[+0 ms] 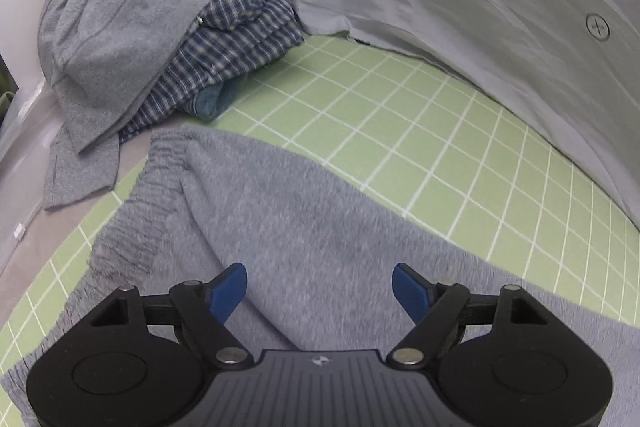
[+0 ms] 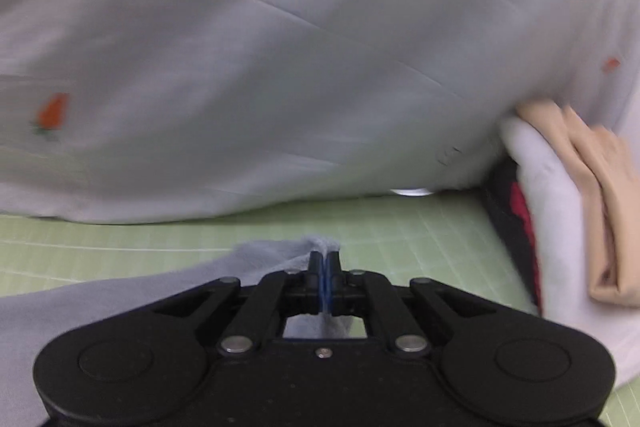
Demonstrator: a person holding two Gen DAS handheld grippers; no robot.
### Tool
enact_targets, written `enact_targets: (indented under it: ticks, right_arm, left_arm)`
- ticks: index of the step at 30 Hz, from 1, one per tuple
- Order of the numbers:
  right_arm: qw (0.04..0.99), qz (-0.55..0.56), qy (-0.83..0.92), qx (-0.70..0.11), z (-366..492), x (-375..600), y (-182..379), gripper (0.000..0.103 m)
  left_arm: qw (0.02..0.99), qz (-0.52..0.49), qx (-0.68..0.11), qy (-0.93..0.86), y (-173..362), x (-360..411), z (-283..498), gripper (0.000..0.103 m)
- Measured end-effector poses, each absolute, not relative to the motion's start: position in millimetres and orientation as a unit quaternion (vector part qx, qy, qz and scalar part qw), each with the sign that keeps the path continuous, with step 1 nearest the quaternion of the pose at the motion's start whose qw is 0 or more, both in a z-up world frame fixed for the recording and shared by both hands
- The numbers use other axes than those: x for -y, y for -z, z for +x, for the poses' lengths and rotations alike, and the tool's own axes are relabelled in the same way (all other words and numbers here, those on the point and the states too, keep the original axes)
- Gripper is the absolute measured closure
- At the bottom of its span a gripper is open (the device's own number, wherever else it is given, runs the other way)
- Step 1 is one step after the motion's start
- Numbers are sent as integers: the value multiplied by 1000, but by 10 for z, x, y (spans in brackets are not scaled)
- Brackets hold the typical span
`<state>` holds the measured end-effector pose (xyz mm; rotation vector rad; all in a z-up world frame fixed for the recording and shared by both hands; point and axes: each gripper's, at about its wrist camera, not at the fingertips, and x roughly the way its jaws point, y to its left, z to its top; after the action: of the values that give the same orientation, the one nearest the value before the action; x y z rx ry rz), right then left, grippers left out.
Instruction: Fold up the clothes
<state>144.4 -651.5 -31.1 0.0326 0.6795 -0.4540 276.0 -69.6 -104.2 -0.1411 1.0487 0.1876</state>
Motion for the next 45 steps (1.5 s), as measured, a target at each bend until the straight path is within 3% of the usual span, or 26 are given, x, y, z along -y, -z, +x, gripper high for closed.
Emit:
enact_targets:
  ticks: [5,7,8,9,15,20,22,23,25,26,32,33,34,35,36,40,45]
  right_arm:
    - [886,-57,86,-452,1470,5900,892,100]
    - [892,8,94,-442,1350,5933,883,87]
    - [898,51,112,-422,1274,6010,825,67]
    - [902,90,131,-401,1200,6089,764,55]
    - [900,144,207,-354,1141,6557,596,50]
    - [891,216,196,-348,1395,6868,808,34]
    - [878,254,190,-359,1508,6997,950,35]
    - [873,270,183,-363,1555,7058,1003,42]
    - [871,282,168,-365,1615,7153,1003,93]
    - [871,288,161,-365,1645,7200,1003,100]
    - [910,176,240,-288,1689,7507,470,98]
    - [914,133,252,-290,1706,7490,421,86]
    - [909,94,276,-297,1712,7459,398,54]
    - [904,65,297,-301,1696,7437,380,40]
    - [900,69,309,-298,1610,7447,378,33]
    - [877,221,313,-289,1068,7560,552,34]
    - [826,311,339,-326,629,7487,1009,33]
  left_arm:
    - [848,-67,-521,-71,1133,833,2687,23]
    - [848,-57,-524,-59,1129,909,2652,23]
    - [848,-50,-525,-53,1132,944,2637,23]
    - [847,-42,-528,-49,1153,989,2620,23]
    - [833,-35,-551,-38,1296,1127,2564,22]
    - [833,-17,-552,-33,1334,1256,2532,19]
    - [835,-17,-550,-34,1342,1285,2518,17]
    - [835,-17,-549,-35,1346,1292,2518,16]
    - [836,-18,-548,-36,1352,1304,2519,14]
    - [836,-18,-548,-36,1352,1310,2522,14]
    - [836,-15,-548,-30,1361,1321,2528,9]
    - [836,-12,-548,-29,1366,1334,2527,8]
    - [836,-12,-547,-31,1367,1337,2526,8]
    - [837,-13,-547,-32,1368,1337,2525,8]
    - [837,-14,-546,-33,1369,1338,2523,8]
    - [838,-16,-545,-35,1376,1329,2510,8]
    - [834,-17,-550,-37,1381,1325,2524,7]
